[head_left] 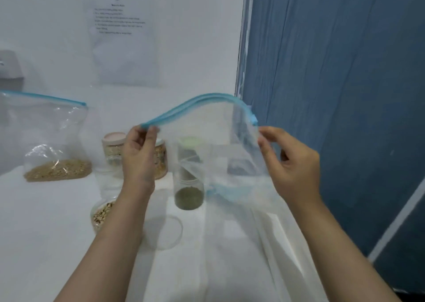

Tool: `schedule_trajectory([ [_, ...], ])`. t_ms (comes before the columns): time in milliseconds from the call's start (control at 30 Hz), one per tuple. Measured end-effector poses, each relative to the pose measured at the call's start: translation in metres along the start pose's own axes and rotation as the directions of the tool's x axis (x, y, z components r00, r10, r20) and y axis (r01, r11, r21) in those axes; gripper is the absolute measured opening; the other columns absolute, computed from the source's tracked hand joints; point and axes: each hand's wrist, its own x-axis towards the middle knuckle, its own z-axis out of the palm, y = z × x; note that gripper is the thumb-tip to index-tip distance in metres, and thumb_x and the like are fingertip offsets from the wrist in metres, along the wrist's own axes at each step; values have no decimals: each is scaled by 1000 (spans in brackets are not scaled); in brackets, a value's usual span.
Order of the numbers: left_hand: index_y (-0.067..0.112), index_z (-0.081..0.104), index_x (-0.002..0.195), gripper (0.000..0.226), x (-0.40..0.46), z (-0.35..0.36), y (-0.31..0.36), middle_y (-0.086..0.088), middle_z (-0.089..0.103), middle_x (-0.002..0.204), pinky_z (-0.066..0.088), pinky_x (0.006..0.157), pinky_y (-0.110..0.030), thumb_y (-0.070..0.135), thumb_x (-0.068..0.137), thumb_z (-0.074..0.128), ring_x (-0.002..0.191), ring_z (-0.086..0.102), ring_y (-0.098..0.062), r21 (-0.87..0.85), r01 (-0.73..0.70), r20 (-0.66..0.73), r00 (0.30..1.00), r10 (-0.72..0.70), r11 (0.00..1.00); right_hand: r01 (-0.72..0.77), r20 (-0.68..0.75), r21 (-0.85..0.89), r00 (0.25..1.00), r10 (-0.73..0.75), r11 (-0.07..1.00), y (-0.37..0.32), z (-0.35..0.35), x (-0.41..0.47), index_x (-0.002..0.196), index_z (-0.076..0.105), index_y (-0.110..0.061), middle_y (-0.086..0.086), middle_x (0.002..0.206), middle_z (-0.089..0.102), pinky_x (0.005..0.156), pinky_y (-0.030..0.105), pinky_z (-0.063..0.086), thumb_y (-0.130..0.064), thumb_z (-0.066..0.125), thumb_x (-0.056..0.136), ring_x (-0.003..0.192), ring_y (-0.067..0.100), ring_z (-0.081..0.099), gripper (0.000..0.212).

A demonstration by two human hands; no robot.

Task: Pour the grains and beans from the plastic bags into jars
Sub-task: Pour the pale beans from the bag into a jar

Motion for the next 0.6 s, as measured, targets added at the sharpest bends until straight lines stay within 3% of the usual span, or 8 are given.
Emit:
schedule_trajectory([
  [100, 23, 55, 94, 11, 9, 21, 17, 4, 57, 81, 49, 80, -23, 21, 104, 51, 78, 58, -7, 29, -77, 58, 995, 76, 997, -121, -113, 100, 985, 132, 988, 2, -10, 15, 96, 70, -19, -8, 75, 66, 60, 27, 40, -22, 58, 100, 65, 16, 52, 13],
  [200, 23, 52, 99, 8, 18, 48, 18, 5, 53, 80, 48, 64, -22, 24, 105, 48, 63, 57, -5, 61, -19, 97, 995, 13, 998, -325, -101, 244, 928, 357, 914, 15, -10, 27, 91, 66, -19, -8, 68, 64, 63, 24, 43, -27, 54, 103, 64, 8, 57, 19],
  [267, 21, 51, 111, 7, 19, 61, 2, 5, 54, 83, 45, 58, -21, 23, 105, 48, 59, 55, -6, 128, 59, 106, 992, -73, 990, -453, -40, 176, 884, 466, 874, 38, -5, 30, 90, 65, -20, -9, 66, 62, 60, 20, 40, -26, 51, 104, 62, 4, 53, 20],
  [333, 22, 43, 130, 27, 12, 65, -22, 0, 61, 90, 46, 56, -21, 24, 104, 48, 60, 54, -10, 242, 178, 123, 969, -212, 954, -596, 63, 71, 803, 592, 800, 69, 3, 22, 99, 67, -18, -7, 73, 63, 60, 21, 40, -22, 50, 103, 69, 10, 55, 18],
  [400, 29, 30, 142, 44, -6, 57, -49, -11, 66, 105, 49, 65, -27, 30, 103, 50, 67, 56, -14, 356, 299, 138, 920, -366, 885, -713, 160, 18, 694, 702, 701, 100, 11, 0, 109, 67, -14, -3, 78, 62, 67, 29, 49, -18, 49, 103, 70, 17, 57, 19],
  [467, 36, 21, 146, 57, -33, 46, -70, -10, 61, 121, 50, 79, -34, 30, 101, 55, 87, 62, -19, 395, 373, 189, 861, -472, 840, -809, 231, -5, 571, 788, 588, 126, 15, -26, 112, 64, -12, -1, 74, 62, 69, 40, 54, -17, 46, 104, 61, 15, 55, 20],
  [533, 40, 12, 152, 69, -66, 38, -85, 1, 53, 133, 48, 95, -38, 32, 100, 57, 110, 57, -23, 499, 375, 232, 811, -538, 781, -869, 256, -19, 475, 842, 495, 144, 13, -51, 112, 64, -11, 2, 73, 64, 59, 35, 51, -15, 43, 104, 55, 17, 51, 22],
  [600, 44, 11, 152, 69, -94, 31, -100, 9, 57, 122, 48, 98, -42, 39, 99, 56, 109, 59, -27, 573, 390, 245, 758, -605, 720, -906, 245, -7, 408, 880, 422, 152, 10, -65, 109, 65, -11, 5, 76, 65, 51, 28, 45, -14, 42, 105, 49, 19, 48, 24],
])
